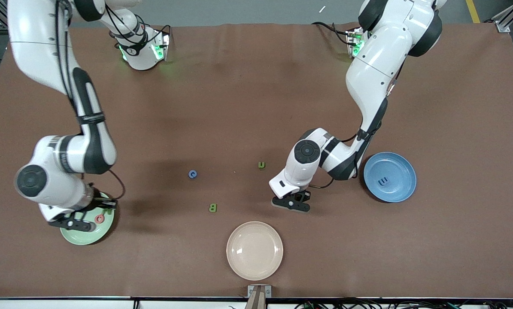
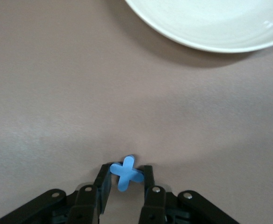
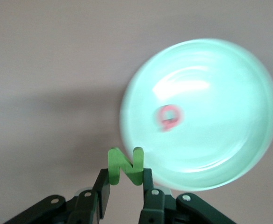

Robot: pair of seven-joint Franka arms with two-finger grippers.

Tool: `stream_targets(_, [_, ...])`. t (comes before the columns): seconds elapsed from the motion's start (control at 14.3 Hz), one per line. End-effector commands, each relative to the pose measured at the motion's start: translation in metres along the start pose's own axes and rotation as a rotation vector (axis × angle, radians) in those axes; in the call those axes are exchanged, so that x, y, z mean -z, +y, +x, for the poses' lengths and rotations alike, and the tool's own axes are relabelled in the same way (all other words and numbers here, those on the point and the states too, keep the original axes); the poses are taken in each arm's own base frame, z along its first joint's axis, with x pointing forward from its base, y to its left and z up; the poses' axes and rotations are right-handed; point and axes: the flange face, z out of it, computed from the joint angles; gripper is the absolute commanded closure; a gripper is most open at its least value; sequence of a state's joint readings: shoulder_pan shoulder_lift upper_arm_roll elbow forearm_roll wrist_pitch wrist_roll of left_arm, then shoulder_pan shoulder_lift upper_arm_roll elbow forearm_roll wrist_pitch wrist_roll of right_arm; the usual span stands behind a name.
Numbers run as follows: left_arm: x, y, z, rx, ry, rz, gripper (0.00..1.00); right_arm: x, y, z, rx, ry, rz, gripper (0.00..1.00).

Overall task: Sort upper and lower case letters into plates
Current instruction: 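Put N on the green plate while the left gripper puts x on blue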

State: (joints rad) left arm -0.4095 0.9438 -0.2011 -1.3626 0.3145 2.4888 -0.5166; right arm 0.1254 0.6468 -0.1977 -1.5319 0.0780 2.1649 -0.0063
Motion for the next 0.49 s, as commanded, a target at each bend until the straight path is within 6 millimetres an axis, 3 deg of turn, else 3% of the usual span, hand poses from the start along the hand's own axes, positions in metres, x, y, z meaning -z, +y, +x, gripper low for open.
stream_targets(0.0, [0.031, -0.047, 0.016, 0.042, -0.050, 0.076, 1.00, -0.009, 0.041, -0.001, 0.154, -0.005, -0.008, 0.87])
stream_targets(0.14, [0.075, -0.095, 0.024, 0.091, -0.142, 0.150, 1.00, -0.019, 0.065, 0.003, 0.208, 0.031, -0.064, 0.70])
stream_targets(0.21, [0.093, -0.118, 0.021, 0.122, -0.191, 0.183, 1.00, -0.025, 0.067, 0.004, 0.217, 0.037, -0.078, 0.42])
stream_targets(0.28, [0.110, -0.142, 0.011, 0.154, -0.249, 0.217, 1.00, -0.026, 0.067, 0.004, 0.219, 0.040, -0.080, 0.22])
stream_targets(0.35, [0.120, -0.182, 0.000, 0.191, -0.284, 0.240, 1.00, -0.026, 0.066, 0.005, 0.220, 0.040, -0.080, 0.06])
stream_targets(0.42, [0.126, -0.231, -0.013, 0.216, -0.317, 0.243, 1.00, -0.026, 0.065, 0.004, 0.220, 0.039, -0.080, 0.00])
